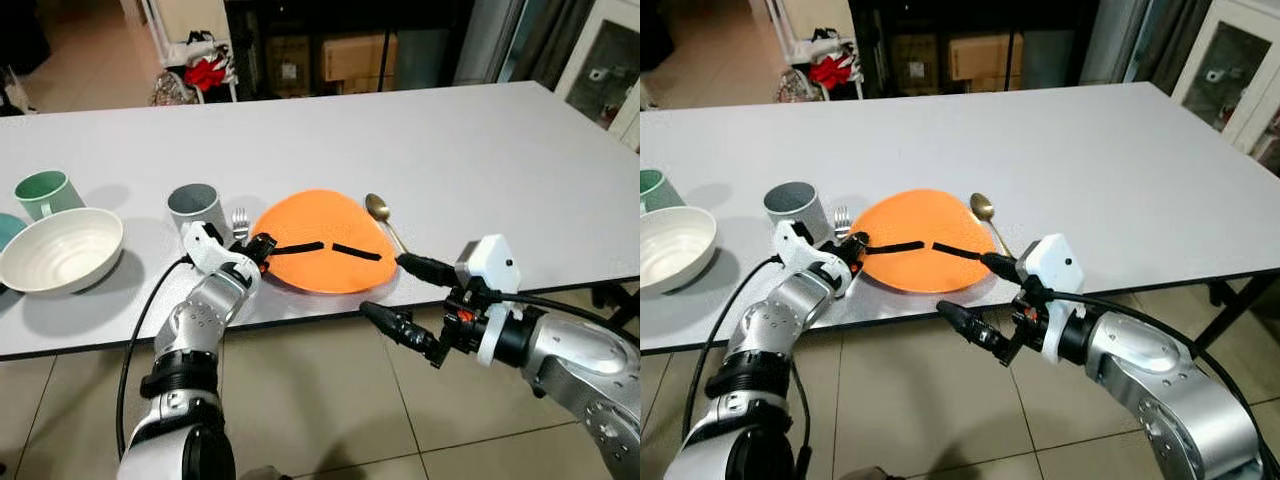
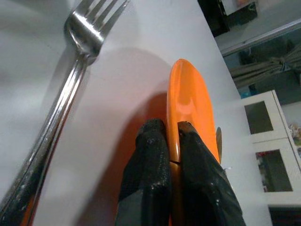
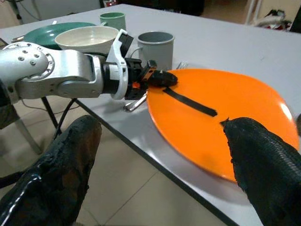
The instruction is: Setting the table
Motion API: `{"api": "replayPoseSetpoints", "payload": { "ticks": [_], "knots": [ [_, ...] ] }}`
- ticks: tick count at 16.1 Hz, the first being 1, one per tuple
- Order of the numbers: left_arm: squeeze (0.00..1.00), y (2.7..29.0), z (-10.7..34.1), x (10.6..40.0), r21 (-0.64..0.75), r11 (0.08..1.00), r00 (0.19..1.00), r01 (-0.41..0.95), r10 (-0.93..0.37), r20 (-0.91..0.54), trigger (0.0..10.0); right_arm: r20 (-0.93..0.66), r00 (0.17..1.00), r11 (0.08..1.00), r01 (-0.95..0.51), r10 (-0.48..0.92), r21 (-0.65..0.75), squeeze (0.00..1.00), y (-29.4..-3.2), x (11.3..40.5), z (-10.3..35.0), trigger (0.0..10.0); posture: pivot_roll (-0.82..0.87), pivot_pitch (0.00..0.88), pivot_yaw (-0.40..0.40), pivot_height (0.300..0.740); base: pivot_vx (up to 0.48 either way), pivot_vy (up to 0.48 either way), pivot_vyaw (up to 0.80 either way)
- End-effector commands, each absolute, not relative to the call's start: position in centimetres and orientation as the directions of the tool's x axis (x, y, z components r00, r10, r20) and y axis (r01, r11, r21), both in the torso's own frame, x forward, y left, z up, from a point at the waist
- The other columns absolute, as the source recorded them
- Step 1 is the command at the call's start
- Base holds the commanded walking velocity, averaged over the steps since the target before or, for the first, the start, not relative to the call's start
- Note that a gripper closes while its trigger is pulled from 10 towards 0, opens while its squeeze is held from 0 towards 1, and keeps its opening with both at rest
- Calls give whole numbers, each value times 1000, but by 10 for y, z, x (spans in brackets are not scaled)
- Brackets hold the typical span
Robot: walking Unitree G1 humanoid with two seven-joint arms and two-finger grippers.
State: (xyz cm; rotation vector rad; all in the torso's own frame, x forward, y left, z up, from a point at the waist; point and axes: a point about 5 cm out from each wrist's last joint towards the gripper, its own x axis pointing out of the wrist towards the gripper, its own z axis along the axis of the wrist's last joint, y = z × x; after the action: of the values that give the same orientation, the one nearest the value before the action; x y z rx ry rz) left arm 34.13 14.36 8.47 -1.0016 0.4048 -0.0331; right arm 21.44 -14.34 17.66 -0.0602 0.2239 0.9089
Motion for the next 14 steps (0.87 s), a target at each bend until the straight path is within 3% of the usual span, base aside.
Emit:
{"api": "replayPoseSetpoints", "payload": {
  "ticks": [1, 4, 5, 6, 7, 14],
  "knots": [
    [0, 144, 93, 348, -830, 544, 938, -120, -211, -274, 10000, -210, 592, 609, -793, 778, 23, 0, -144, 212, 183, 10000, -113, 0, 84, 740, 0, 0, 0],
    [0, 144, 90, 353, -817, 563, 936, -127, -205, -287, 10000, -217, 595, 613, -790, 774, 20, 0, -146, 211, 182, 10000, -116, 0, 86, 740, 0, 0, 0],
    [290, 144, 89, 353, -818, 562, 936, -126, -207, -286, 10000, -222, 597, 615, -788, 771, 18, 0, -146, 211, 181, 10000, -116, 0, 86, 740, 0, 0, 0],
    [827, 144, 88, 354, -814, 567, 933, -124, -213, -291, 10000, -229, 601, 620, -785, 766, 13, 0, -147, 212, 181, 10000, -116, 0, 86, 740, 0, 0, 0],
    [1000, 143, 86, 354, -805, 581, 928, -121, -222, -300, 10000, -241, 610, 630, -777, 755, 6, 0, -148, 213, 180, 10000, -116, 0, 85, 740, 0, 0, 0],
    [1000, 165, 80, 352, -747, 654, 935, -116, -182, -304, 10000, -246, 619, 639, -769, 746, 2, 0, -149, 215, 179, 10000, -107, 0, 79, 740, 0, 0, 0]
  ]
}}
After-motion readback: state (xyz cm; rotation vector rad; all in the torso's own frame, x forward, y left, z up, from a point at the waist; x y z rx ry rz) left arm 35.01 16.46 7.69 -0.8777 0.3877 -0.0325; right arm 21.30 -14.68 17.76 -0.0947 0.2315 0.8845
